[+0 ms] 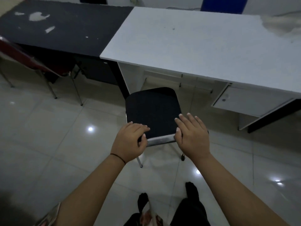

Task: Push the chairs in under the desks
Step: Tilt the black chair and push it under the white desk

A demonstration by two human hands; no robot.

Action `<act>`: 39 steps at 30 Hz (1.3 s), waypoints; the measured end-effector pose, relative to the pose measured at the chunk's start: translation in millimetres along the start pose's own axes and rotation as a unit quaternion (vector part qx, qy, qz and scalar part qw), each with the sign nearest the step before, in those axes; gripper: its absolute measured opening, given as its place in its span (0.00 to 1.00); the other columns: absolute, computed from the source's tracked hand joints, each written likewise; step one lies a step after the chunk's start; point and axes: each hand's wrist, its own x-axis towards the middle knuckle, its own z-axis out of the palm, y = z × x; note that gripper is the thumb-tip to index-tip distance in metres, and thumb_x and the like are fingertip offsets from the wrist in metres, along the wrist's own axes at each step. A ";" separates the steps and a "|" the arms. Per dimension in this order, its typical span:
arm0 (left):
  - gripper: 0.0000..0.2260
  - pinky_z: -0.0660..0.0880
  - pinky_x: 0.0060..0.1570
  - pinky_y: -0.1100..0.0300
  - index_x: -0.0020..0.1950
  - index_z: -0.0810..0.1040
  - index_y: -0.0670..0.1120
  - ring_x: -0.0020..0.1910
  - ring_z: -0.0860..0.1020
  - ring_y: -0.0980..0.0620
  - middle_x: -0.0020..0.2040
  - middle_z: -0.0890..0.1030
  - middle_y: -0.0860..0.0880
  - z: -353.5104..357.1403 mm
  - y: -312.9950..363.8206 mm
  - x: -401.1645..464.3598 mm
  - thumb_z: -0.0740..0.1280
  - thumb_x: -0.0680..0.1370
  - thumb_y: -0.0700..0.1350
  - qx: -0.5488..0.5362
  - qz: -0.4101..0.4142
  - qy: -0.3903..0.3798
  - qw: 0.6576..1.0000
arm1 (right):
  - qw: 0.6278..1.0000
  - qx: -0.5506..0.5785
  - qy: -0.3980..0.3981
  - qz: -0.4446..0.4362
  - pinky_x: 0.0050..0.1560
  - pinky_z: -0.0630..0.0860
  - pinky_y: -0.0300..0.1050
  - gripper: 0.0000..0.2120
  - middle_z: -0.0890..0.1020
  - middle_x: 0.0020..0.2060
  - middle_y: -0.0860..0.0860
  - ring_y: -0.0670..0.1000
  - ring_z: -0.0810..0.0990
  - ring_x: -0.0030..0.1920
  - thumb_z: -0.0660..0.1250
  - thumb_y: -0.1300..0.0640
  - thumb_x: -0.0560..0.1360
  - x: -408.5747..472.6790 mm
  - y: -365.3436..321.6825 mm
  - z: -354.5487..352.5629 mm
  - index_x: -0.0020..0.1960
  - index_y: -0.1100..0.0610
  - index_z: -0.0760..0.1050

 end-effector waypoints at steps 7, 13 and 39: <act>0.15 0.71 0.60 0.54 0.56 0.80 0.42 0.57 0.77 0.48 0.55 0.81 0.47 -3.3 -40.7 30.7 0.62 0.74 0.46 0.053 0.145 -0.008 0.988 | 0.997 -0.018 0.041 0.069 0.50 0.71 0.50 0.19 0.82 0.47 0.56 0.57 0.80 0.48 0.53 0.54 0.76 30.0 -19.1 15.4 0.52 0.61 0.80; 0.15 0.73 0.60 0.55 0.58 0.80 0.41 0.58 0.78 0.48 0.56 0.81 0.45 6.0 -65.4 54.3 0.62 0.77 0.46 0.074 0.236 0.013 0.969 | 0.992 -0.030 0.040 0.112 0.55 0.74 0.51 0.21 0.83 0.49 0.57 0.60 0.78 0.60 0.51 0.54 0.77 46.3 -18.9 29.7 0.55 0.62 0.79; 0.21 0.74 0.58 0.52 0.54 0.82 0.42 0.54 0.81 0.45 0.54 0.82 0.42 1.7 -220.2 213.2 0.54 0.77 0.51 0.128 0.270 0.023 0.954 | 0.976 -0.091 0.140 0.142 0.63 0.68 0.55 0.25 0.81 0.58 0.57 0.62 0.75 0.64 0.46 0.52 0.81 190.2 -54.0 121.4 0.59 0.60 0.79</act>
